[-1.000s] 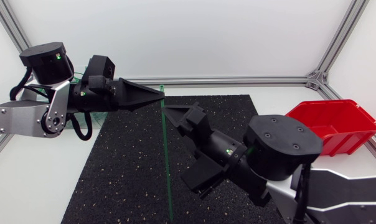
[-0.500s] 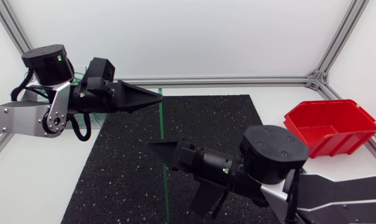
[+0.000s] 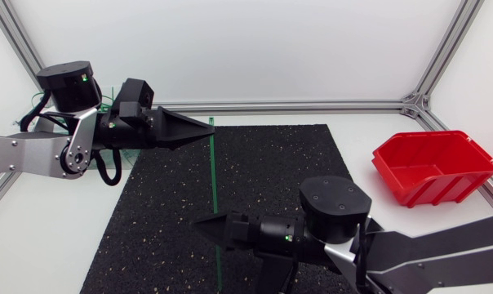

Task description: Take a green cable tie from the red box, thread the tail through the head to close it, then place it in the transparent bin on the left.

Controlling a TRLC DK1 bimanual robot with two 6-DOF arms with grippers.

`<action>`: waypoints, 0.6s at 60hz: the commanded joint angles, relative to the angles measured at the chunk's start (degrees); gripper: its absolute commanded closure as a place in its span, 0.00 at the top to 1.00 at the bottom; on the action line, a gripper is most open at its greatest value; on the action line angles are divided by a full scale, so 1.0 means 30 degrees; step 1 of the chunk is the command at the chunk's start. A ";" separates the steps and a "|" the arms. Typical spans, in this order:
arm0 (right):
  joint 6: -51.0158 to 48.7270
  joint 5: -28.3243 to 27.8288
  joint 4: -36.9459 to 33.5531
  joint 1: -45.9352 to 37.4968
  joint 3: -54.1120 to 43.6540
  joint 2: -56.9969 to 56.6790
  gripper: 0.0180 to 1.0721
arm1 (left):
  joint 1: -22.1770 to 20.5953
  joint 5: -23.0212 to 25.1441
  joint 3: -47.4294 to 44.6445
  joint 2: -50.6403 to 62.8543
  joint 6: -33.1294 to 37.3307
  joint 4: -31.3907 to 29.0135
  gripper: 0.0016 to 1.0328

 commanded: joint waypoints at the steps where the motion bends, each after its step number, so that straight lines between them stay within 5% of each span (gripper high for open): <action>1: -0.0402 -0.0234 0.0212 0.0005 -0.0578 0.0586 0.95 | 0.0209 0.0292 0.0719 0.0541 -0.0152 -0.0076 0.03; 36: 0.0096 -0.1875 0.0475 -0.0347 0.0359 0.3340 0.93 | 0.1528 0.0350 0.3590 0.3207 -0.0298 -0.1892 0.03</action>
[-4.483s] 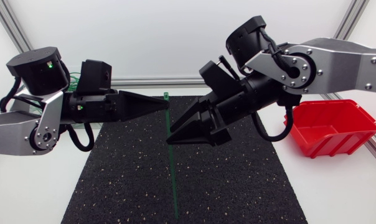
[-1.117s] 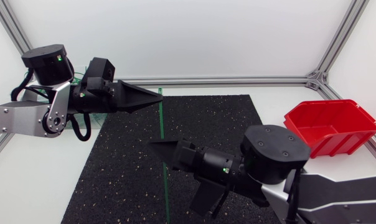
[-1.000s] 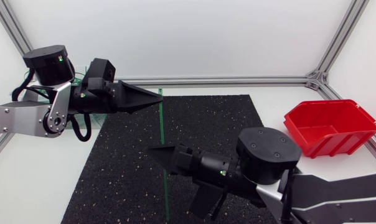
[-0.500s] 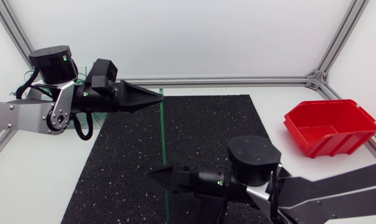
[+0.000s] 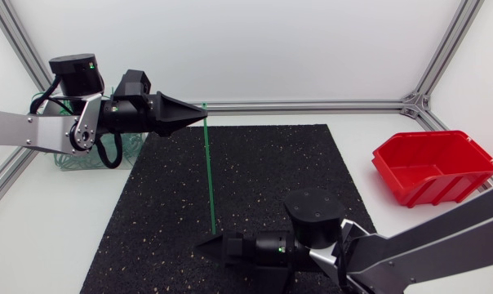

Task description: Take a green cable tie from the red box, thread the tail through the head to close it, then place it in the transparent bin on the left.

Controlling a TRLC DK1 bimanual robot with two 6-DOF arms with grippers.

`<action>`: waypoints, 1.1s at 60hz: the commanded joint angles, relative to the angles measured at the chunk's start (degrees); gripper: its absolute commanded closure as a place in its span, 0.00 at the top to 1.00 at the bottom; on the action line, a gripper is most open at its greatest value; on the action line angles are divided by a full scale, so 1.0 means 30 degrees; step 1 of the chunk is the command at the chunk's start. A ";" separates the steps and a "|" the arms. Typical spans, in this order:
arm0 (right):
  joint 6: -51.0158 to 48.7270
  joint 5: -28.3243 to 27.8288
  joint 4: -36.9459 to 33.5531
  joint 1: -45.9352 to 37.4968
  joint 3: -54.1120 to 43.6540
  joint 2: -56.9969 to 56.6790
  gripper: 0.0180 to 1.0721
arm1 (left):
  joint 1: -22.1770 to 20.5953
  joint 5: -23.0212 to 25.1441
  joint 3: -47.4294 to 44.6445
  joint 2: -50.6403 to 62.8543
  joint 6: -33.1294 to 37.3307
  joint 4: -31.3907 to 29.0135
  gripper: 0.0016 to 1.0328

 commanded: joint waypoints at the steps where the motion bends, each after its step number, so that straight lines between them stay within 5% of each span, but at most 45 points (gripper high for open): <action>1: 0.0038 -0.0345 0.0337 -0.0237 0.0418 0.0638 0.91 | 0.0195 0.0299 0.0690 0.0701 -0.0320 -0.0166 0.03; 5: 0.0038 -0.0521 0.0337 -0.0442 0.0564 0.0901 0.87 | 0.0224 0.0329 0.0837 0.0965 -0.0291 -0.0166 0.03; 9: 0.0067 -0.0961 0.0337 -0.0735 0.0711 0.1019 0.69 | 0.0283 0.0358 0.1101 0.1346 -0.0320 -0.0195 0.03; 28: 0.0009 -0.1136 0.0337 -0.1497 0.1062 0.1458 0.56 | 0.0400 0.0446 0.1364 0.1668 -0.0291 -0.0371 0.03; 39: 0.0009 -0.0961 0.0307 -0.1175 0.0828 0.1341 0.29 | 0.0400 0.0504 0.1423 0.1697 -0.0291 -0.0371 0.03; 66: -0.0079 -0.0082 0.0278 -0.0794 0.0418 0.1165 0.29 | 0.0605 0.0797 0.1130 0.1521 -0.0320 -0.0400 0.03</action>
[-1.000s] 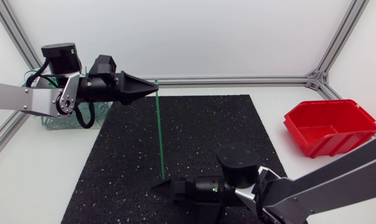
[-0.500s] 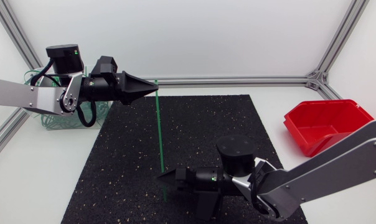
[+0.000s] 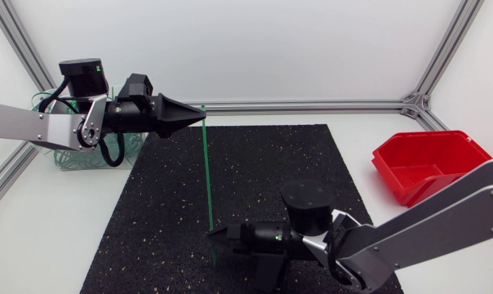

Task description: Take a green cable tie from the red box, thread the tail through the head to close it, then place it in the transparent bin on the left.

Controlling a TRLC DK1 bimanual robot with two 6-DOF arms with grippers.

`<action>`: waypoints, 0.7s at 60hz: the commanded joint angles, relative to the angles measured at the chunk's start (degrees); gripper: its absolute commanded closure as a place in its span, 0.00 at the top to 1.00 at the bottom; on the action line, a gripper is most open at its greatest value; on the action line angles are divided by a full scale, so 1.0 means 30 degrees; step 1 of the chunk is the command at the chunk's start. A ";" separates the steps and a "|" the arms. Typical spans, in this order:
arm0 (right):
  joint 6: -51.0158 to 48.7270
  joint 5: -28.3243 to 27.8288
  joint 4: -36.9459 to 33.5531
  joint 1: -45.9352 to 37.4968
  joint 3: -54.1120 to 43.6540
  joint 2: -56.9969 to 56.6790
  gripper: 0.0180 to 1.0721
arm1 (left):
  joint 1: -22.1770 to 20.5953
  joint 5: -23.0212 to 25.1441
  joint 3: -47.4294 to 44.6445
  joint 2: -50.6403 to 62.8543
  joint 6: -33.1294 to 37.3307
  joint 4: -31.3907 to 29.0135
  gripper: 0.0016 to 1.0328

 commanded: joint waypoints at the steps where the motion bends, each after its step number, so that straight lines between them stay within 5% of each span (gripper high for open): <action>1: -0.0137 0.0166 0.0271 0.0204 -0.0522 -0.0146 0.29 | 0.0168 0.0346 0.0234 0.0210 -0.0291 0.0015 0.03; 42: -0.0225 0.0869 0.0271 0.0233 -0.0229 -0.0088 0.19 | 0.0168 0.0463 0.0146 0.0122 -0.0291 -0.0043 0.03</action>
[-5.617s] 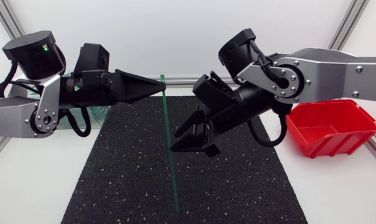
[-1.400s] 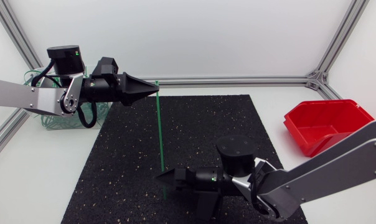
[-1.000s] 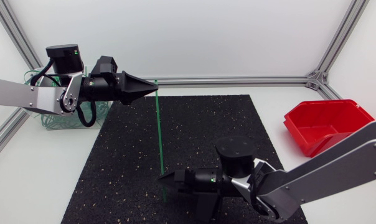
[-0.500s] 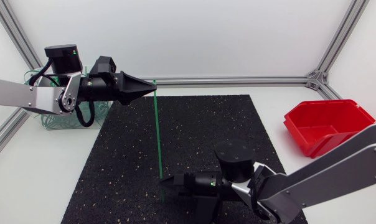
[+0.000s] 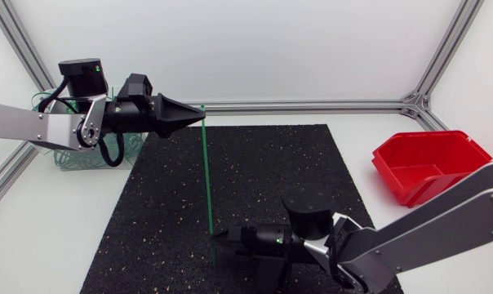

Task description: Take a green cable tie from the red box, thread the tail through the head to close it, then place it in the transparent bin on the left.

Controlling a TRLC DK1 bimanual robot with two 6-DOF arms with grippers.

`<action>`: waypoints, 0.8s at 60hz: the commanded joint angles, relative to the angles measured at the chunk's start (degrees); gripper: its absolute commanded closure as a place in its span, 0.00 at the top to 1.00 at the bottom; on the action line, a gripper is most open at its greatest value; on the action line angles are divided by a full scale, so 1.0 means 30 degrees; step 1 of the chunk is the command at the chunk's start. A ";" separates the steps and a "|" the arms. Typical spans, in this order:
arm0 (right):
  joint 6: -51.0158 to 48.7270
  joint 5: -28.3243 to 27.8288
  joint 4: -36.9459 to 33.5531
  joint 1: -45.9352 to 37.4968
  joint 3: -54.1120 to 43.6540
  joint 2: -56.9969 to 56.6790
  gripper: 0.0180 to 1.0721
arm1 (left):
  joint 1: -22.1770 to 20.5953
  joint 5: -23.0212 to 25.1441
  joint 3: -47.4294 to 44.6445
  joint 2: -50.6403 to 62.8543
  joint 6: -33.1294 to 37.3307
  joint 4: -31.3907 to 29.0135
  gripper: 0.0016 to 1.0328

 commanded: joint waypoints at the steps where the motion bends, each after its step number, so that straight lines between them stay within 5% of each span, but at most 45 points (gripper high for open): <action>1: -0.0225 0.0002 0.0242 0.0073 0.0106 -0.0073 0.19 | 0.0095 0.0405 0.0146 0.0122 -0.0291 -0.0036 0.03; 29: 0.0273 0.0530 0.0124 0.0161 0.0223 -0.0454 0.06 | -0.0140 0.0405 -0.0879 -0.0464 -0.0174 0.0140 0.03; 48: 1.1494 0.6213 -0.0227 0.3061 0.0428 -0.2564 0.05 | -0.0257 0.0405 -0.2520 -0.1870 0.0061 0.0345 0.03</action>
